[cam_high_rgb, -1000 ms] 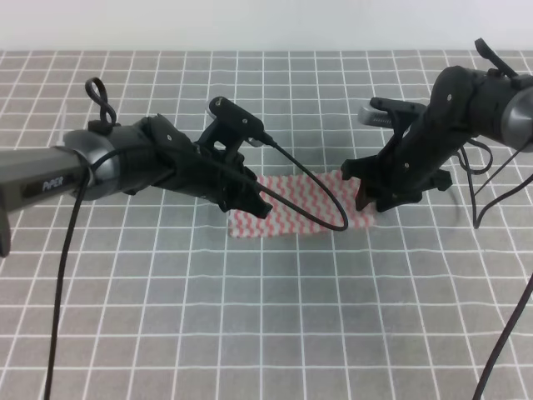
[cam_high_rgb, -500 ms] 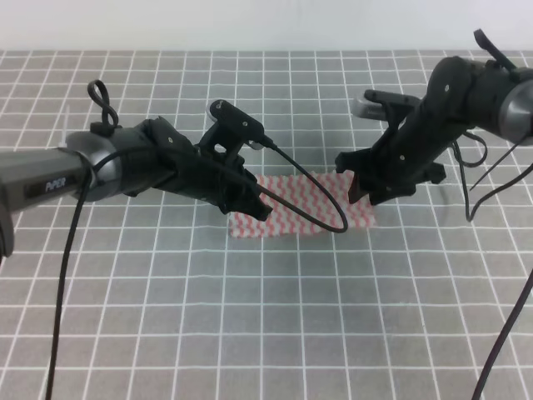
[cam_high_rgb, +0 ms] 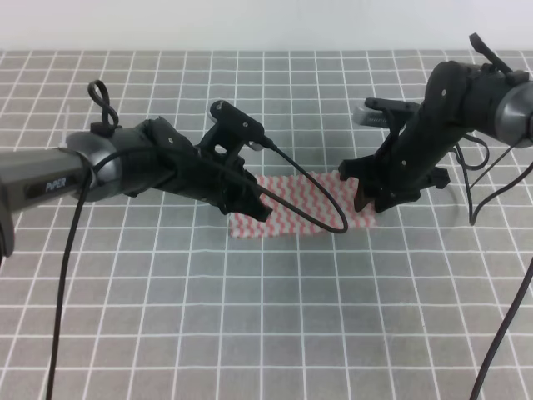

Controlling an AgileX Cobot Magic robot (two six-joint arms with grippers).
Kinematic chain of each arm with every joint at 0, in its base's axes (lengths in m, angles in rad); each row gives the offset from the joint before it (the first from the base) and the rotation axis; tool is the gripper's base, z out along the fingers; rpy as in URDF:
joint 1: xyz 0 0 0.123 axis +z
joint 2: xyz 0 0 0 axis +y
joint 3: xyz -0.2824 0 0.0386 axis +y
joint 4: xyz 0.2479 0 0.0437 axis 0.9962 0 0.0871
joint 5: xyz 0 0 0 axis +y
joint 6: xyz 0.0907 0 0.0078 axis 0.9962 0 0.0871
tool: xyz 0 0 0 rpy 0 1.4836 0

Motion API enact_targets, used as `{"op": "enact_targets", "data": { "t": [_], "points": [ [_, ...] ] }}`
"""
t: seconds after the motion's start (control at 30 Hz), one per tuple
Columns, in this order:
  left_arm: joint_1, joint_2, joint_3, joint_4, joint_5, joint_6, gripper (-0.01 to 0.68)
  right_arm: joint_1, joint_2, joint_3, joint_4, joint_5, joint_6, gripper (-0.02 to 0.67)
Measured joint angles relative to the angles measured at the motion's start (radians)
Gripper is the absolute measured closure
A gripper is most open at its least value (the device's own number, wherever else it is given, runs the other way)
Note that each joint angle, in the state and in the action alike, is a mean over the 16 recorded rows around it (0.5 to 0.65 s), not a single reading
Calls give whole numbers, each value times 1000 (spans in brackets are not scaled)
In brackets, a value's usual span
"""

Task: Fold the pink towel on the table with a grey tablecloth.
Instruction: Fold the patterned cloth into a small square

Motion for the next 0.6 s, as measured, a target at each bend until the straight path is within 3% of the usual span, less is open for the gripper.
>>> {"op": "enact_targets", "data": {
  "t": [0.6],
  "points": [
    [0, 2, 0, 0, 1, 1, 675, 0, 8, -2, 5, -19, 1, 523]
  ]
}}
